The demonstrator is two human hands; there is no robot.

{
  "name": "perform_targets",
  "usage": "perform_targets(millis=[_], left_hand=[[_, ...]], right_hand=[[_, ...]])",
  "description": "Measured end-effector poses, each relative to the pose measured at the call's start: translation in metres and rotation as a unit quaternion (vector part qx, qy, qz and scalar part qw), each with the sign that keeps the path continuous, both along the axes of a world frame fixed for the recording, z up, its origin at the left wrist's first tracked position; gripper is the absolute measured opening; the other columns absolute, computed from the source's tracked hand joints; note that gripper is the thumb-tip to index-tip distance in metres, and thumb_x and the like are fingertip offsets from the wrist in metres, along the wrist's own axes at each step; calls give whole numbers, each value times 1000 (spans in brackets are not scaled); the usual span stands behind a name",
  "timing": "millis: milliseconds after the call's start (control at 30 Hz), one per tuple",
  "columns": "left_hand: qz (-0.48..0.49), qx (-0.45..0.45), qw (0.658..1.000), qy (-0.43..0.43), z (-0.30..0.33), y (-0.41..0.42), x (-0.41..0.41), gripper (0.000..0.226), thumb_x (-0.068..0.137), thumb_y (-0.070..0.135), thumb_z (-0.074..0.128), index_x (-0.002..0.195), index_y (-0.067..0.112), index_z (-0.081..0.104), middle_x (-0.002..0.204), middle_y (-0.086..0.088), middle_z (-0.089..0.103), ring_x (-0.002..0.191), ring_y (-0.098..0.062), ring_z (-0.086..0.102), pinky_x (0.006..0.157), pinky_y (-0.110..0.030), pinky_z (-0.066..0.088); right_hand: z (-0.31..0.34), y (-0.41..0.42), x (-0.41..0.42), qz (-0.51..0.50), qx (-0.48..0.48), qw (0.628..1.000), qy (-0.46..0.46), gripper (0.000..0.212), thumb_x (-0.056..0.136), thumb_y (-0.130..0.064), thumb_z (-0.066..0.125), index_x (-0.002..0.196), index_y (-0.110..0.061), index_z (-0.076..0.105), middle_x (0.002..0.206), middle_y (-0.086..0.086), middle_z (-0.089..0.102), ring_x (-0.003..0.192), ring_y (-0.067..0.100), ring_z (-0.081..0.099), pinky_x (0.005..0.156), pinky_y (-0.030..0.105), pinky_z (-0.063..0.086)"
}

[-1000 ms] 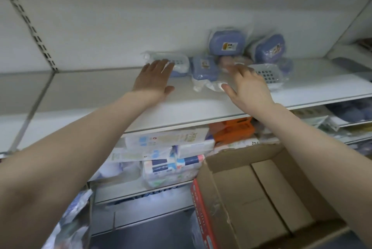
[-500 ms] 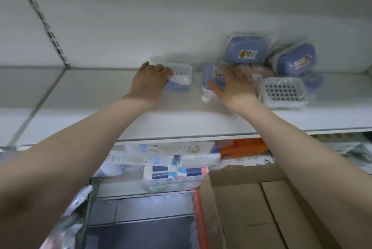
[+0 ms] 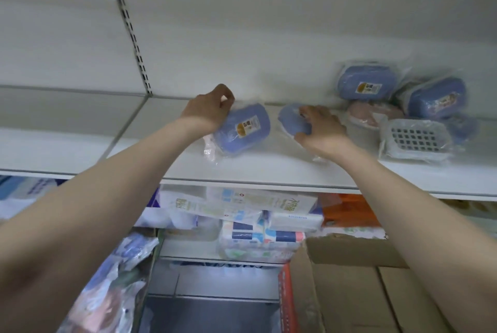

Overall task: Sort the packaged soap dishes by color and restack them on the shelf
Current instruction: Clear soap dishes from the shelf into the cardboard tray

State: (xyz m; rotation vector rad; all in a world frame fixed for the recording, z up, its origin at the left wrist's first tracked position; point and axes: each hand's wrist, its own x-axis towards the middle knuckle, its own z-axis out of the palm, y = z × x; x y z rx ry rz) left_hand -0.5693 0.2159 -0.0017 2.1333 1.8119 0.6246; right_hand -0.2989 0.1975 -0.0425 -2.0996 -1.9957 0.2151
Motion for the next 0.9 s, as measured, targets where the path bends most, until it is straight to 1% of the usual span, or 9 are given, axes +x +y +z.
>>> perform_targets(millis=[67, 133, 300, 367, 433, 533, 667, 733, 900], left_hand=[[64, 57, 995, 47, -3, 4, 0, 31, 102, 42, 31, 114, 23, 52, 106, -15, 65, 95, -37, 58, 71, -34, 36], [78, 92, 989, 80, -7, 4, 3, 40, 101, 50, 31, 113, 21, 55, 112, -12, 64, 101, -36, 59, 72, -34, 35], [-34, 58, 985, 158, -35, -11, 2, 73, 76, 77, 48, 132, 30, 48, 129, -4, 54, 115, -31, 55, 93, -40, 43], [-43, 73, 984, 157, -46, -18, -4, 86, 66, 77, 49, 136, 27, 46, 128, -6, 54, 113, -33, 56, 92, -41, 45], [-41, 104, 984, 135, -52, -23, -12, 92, 59, 74, 37, 134, 21, 52, 124, -10, 57, 104, -36, 59, 87, -43, 48], [-52, 131, 984, 106, -57, -33, -33, 87, 64, 70, 41, 131, 16, 54, 118, -13, 60, 97, -37, 60, 83, -43, 50], [-56, 146, 985, 69, -59, -60, -78, 77, 74, 62, 61, 137, 20, 47, 125, -10, 54, 105, -35, 54, 87, -42, 47], [-49, 164, 984, 53, -60, -78, -112, 78, 72, 65, 55, 136, 21, 47, 124, -8, 54, 105, -33, 54, 88, -41, 46], [-8, 186, 982, 10, -70, -139, -221, 75, 74, 55, 65, 137, 20, 46, 128, -8, 50, 110, -32, 51, 95, -41, 43]], right_hand=[[3, -6, -4, 21, -11, 999, -34, 65, 84, -52, 54, 142, -32, 35, 147, 3, 38, 127, 36, 45, 99, 46, 41], [3, -10, -8, 14, 5, 998, -54, 65, 82, -59, 52, 139, -32, 36, 140, 7, 45, 120, 37, 49, 95, 46, 43], [-11, -16, -21, -51, 39, 994, -87, 72, 85, -63, 52, 142, -23, 33, 123, 20, 51, 108, 40, 54, 85, 44, 45], [-15, -18, -28, -62, 77, 992, -84, 70, 85, -60, 55, 140, -22, 37, 120, 21, 52, 106, 40, 54, 84, 44, 45], [-19, -20, -34, -63, 107, 990, -61, 66, 82, -57, 60, 134, -20, 43, 116, 20, 54, 103, 40, 55, 81, 44, 46], [-23, -29, -49, -47, 161, 985, -35, 67, 76, -55, 65, 129, -16, 51, 108, 20, 58, 95, 42, 58, 76, 43, 48], [-20, -47, -89, -17, 206, 978, 32, 73, 72, -57, 63, 133, -17, 52, 104, 20, 62, 89, 45, 60, 77, 46, 52], [-18, -58, -119, 4, 212, 975, 60, 73, 74, -57, 65, 135, -21, 50, 108, 18, 61, 93, 43, 60, 81, 45, 51], [-22, -96, -228, 59, 219, 967, 116, 75, 75, -58, 61, 139, -25, 43, 121, 10, 55, 111, 33, 52, 93, 43, 45]])
